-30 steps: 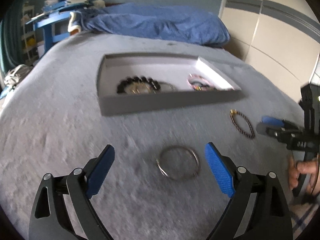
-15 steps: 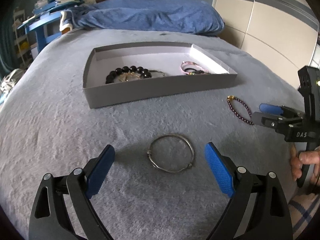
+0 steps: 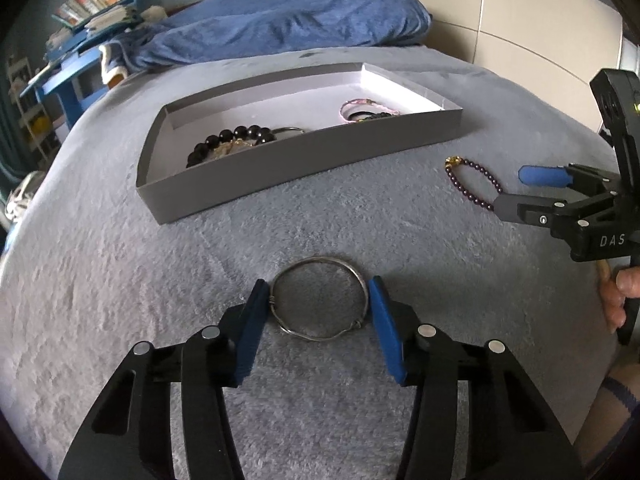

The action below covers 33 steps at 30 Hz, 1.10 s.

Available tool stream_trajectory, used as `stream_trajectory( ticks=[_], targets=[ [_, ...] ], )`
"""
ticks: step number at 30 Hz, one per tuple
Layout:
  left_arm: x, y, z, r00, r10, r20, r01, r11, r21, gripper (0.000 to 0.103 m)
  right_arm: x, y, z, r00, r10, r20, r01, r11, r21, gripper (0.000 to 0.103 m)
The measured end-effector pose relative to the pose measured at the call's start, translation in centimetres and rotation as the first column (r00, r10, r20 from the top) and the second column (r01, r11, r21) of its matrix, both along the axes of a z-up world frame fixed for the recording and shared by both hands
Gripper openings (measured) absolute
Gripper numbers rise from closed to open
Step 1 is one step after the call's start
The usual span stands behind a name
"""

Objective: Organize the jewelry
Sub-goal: 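Grasp the silver bangle with the left gripper while the right approaches the dark red bead bracelet, then close the right gripper on the dark red bead bracelet while the left lifts the bangle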

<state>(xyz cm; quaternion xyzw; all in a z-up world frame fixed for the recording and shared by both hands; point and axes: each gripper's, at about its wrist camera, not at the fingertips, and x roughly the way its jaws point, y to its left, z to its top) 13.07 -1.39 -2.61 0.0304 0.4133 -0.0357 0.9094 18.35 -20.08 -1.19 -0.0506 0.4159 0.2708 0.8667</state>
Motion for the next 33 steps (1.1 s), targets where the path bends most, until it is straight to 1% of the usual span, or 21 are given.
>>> stream_trajectory(
  ticks=[7, 9, 10, 11, 12, 14, 15, 16, 17, 18, 20, 21, 26, 33],
  targets=[
    [0.0, 0.1, 0.0, 1.000, 0.002, 0.003, -0.002, 1.000, -0.006, 0.052, 1.1, 1.2, -0.5, 0.999, 0.013, -0.033, -0.014, 0.999, -0.031, 0.094],
    [0.0, 0.0, 0.0, 1.000, 0.002, 0.001, -0.002, 1.000, -0.006, 0.052, 1.1, 1.5, -0.7, 0.999, 0.020, -0.029, -0.021, 0.999, -0.046, 0.090],
    [0.0, 0.1, 0.0, 1.000, 0.002, 0.000, -0.002, 1.000, -0.006, 0.052, 1.0, 1.5, -0.7, 0.999, 0.027, -0.025, -0.028, 0.999, -0.047, 0.084],
    [0.0, 0.0, 0.0, 1.000, 0.002, 0.001, -0.002, 1.000, -0.005, 0.052, 0.8, 1.6, -0.7, 0.999, 0.034, -0.023, -0.035, 0.998, -0.043, 0.075],
    [0.0, 0.1, 0.0, 1.000, 0.002, 0.002, -0.002, 1.000, -0.005, 0.052, 0.7, 1.6, -0.7, 0.999, 0.046, -0.019, -0.046, 0.998, -0.039, 0.072],
    [0.0, 0.1, 0.0, 1.000, 0.002, 0.004, -0.002, 1.000, -0.005, 0.052, 0.4, 1.9, -0.7, 0.997, 0.071, -0.015, -0.072, 0.997, -0.036, 0.058],
    [0.0, 0.1, 0.0, 1.000, 0.002, 0.006, -0.002, 1.000, -0.006, 0.052, 0.3, 2.0, -0.6, 0.997, 0.078, -0.013, -0.078, 0.996, -0.036, 0.055],
    [0.0, 0.1, 0.0, 1.000, 0.001, 0.009, -0.001, 1.000, -0.007, 0.052, 0.2, 2.0, -0.6, 0.996, 0.084, -0.013, -0.084, 0.996, -0.032, 0.046],
    [-0.1, 0.1, 0.1, 1.000, 0.001, 0.012, -0.001, 1.000, -0.007, 0.052, 0.2, 2.0, -0.6, 0.996, 0.091, -0.015, -0.091, 0.996, -0.023, 0.036],
    [-0.1, 0.1, 0.1, 1.000, 0.001, 0.015, 0.000, 1.000, -0.006, 0.052, 0.2, 1.8, -0.6, 0.995, 0.097, -0.017, -0.097, 0.995, -0.008, 0.033],
    [-0.3, 0.0, 0.1, 1.000, -0.001, 0.019, 0.001, 1.000, -0.006, 0.052, 0.2, 1.5, -0.4, 0.995, 0.101, -0.018, -0.101, 0.995, 0.022, 0.017],
    [-0.3, 0.0, 0.2, 1.000, -0.001, 0.019, 0.002, 1.000, -0.006, 0.052, 0.1, 1.3, -0.3, 0.995, 0.101, -0.015, -0.100, 0.994, 0.030, 0.013],
    [-0.3, 0.0, 0.2, 1.000, -0.001, 0.019, 0.001, 1.000, -0.003, 0.052, -0.2, 1.0, 0.0, 0.995, 0.102, 0.006, -0.102, 0.993, 0.055, 0.007],
    [-0.3, 0.0, 0.2, 1.000, -0.001, 0.019, 0.001, 1.000, 0.000, 0.052, -1.1, -0.3, 1.2, 0.994, 0.079, 0.069, -0.087, 0.989, 0.118, 0.007]
  ],
)
